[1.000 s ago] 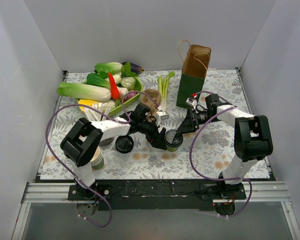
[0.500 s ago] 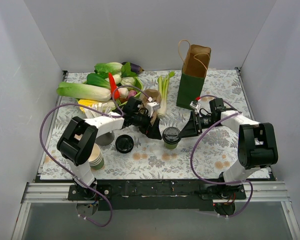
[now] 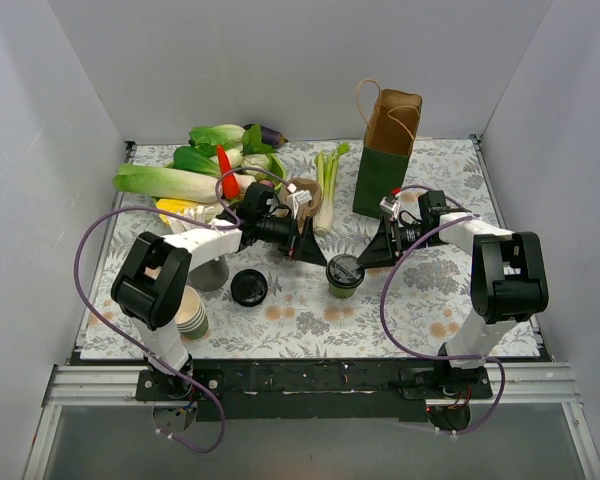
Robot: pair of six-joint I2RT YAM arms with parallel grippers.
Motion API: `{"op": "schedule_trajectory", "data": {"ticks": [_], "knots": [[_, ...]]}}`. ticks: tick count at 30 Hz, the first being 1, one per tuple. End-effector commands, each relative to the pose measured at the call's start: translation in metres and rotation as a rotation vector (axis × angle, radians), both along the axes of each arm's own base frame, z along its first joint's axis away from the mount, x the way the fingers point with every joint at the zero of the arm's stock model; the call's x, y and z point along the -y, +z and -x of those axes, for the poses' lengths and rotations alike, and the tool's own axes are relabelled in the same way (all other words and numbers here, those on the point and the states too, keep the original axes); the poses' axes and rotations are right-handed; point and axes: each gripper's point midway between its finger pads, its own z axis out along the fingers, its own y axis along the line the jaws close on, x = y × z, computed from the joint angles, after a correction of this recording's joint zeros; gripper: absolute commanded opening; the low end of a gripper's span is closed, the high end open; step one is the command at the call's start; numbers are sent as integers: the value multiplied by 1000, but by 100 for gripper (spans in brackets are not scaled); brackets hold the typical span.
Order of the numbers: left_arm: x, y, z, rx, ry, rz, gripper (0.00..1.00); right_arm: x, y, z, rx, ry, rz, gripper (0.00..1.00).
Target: Pack the takeout coffee
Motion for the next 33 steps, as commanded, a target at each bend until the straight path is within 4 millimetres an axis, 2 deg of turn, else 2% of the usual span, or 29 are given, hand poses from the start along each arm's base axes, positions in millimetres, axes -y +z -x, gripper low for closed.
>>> {"op": "schedule_trajectory", "data": {"ticks": [1, 7, 11, 23, 33], "knots": [[16, 33, -11, -42, -12, 100, 91, -2, 11, -1, 9, 9, -41, 88], [28, 27, -32, -66, 50, 118, 91, -4, 4, 22, -8, 30, -34, 89], [35, 21, -36, -87, 57, 115, 90, -10, -1, 33, -28, 48, -35, 89], [38, -3, -33, -135, 50, 86, 87, -16, -8, 25, -70, 52, -54, 87], [28, -44, -31, -175, 113, -17, 81, -13, -41, 36, -202, 20, 1, 77]]}}
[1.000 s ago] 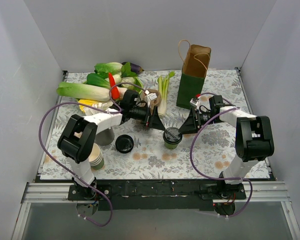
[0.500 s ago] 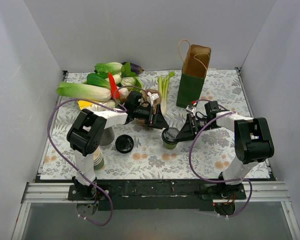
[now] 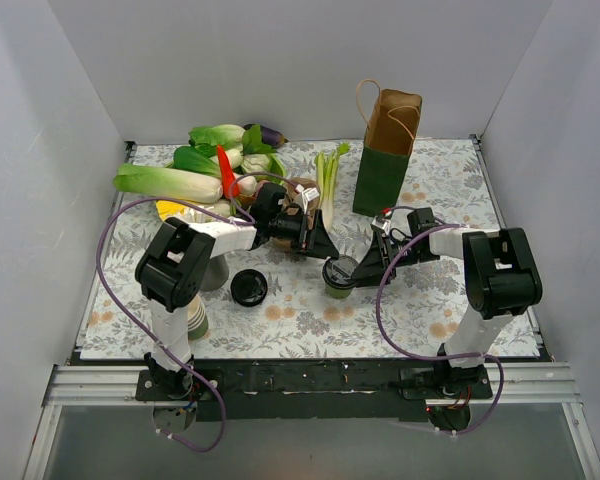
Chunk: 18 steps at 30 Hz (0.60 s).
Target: Pack the takeout coffee
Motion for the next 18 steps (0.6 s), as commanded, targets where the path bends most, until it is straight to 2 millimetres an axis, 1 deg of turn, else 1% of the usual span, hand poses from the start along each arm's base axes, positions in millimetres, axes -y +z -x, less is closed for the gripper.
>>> {"op": "schedule_trajectory", "data": {"ticks": [1, 5, 11, 13, 15, 16, 18], "knots": [[-8, -36, 1, -37, 41, -95, 80, 2, -19, 4, -59, -14, 32, 76], [-16, -51, 1, -48, 60, -140, 77, 3, -29, 5, -86, -16, 55, 73], [-21, -60, 4, -22, 46, -151, 74, 3, -36, -4, -98, -23, 78, 69], [-25, -70, 3, -10, 51, -185, 73, 4, -42, -4, -99, -26, 109, 68], [-29, -81, -4, -2, 93, -242, 72, 6, -47, -5, -107, -35, 143, 66], [-33, -85, -3, -19, 104, -270, 72, 6, -48, -5, -111, -36, 147, 66], [-30, -77, -2, -14, 86, -244, 72, 5, -43, -6, -106, -35, 131, 66]]}}
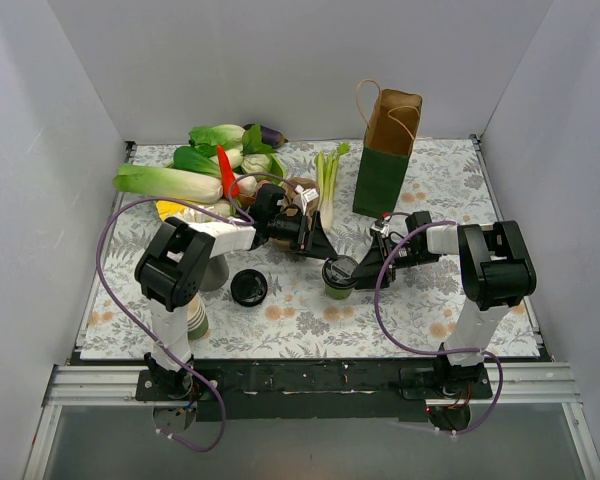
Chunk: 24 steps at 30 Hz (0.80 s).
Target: Pack the takeout coffee
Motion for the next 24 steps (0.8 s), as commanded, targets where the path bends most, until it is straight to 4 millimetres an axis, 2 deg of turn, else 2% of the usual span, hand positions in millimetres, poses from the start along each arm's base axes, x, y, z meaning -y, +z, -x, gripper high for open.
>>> {"op": "schedule_trajectory", "data": {"ticks": [1, 4, 5, 8, 10, 18, 21, 22, 24], "knots": [[-21, -52, -4, 6, 81, -177, 73, 6, -38, -12, 91, -8, 173, 66], [-11, -5, 8, 46, 1, -2, 78, 5, -28, -16, 155, 7, 155, 68], [-9, 4, 11, 45, -12, 27, 79, 5, -24, -16, 173, 9, 153, 68], [-8, 27, 17, 41, -36, 84, 81, 6, -18, -13, 195, 15, 148, 70], [-8, 32, 20, 24, -43, 99, 82, 6, -18, -10, 192, 15, 149, 70], [-7, 23, 25, -36, -56, 97, 82, 7, -16, -11, 214, 18, 157, 71], [-8, 11, 18, -73, -16, 53, 80, 8, -22, -11, 224, 29, 170, 71], [-9, -4, 17, -121, 4, 21, 80, 9, -24, -10, 226, 33, 174, 72], [-10, -17, 13, -178, 43, -6, 77, 10, -31, -8, 217, 42, 191, 72]]}}
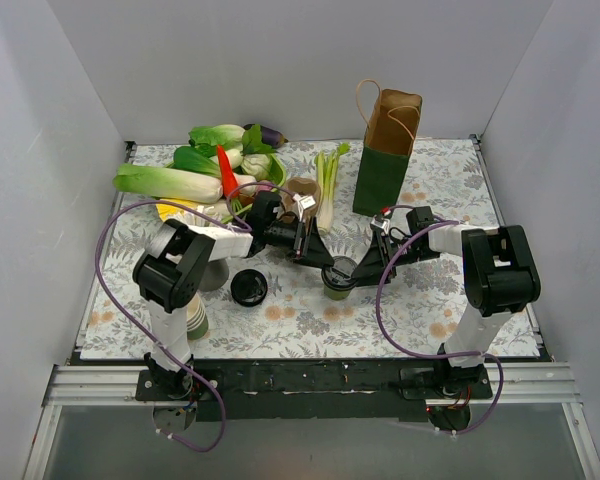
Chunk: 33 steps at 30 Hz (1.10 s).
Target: Pack the takeout coffee
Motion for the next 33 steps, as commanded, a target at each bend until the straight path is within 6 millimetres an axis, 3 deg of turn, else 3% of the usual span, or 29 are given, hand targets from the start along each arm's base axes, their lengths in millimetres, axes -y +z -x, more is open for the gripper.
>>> {"op": "schedule_trajectory", "data": {"ticks": [1, 9, 15, 20, 22, 28, 31, 33], "knots": [[-4, -31, -9, -118, 79, -93, 76, 9, -36, -4, 92, 22, 143, 72], [-24, -86, -15, -130, 184, -322, 68, 37, -86, 6, 59, 55, 428, 66], [-37, -114, -2, -187, 198, -398, 66, 48, -103, 16, 86, 76, 544, 65], [-34, -118, -10, -169, 196, -406, 66, 41, -99, 12, 148, 74, 488, 64], [-34, -121, -8, -172, 192, -413, 65, 27, -84, 12, 193, 87, 377, 60], [-34, -123, -8, -178, 190, -417, 65, 23, -91, -1, 316, 172, 484, 59], [-27, -111, -11, -152, 162, -376, 66, 24, -85, -6, 370, 223, 486, 60], [-21, -91, -13, -114, 125, -317, 70, 18, -63, -10, 391, 217, 398, 61]]}}
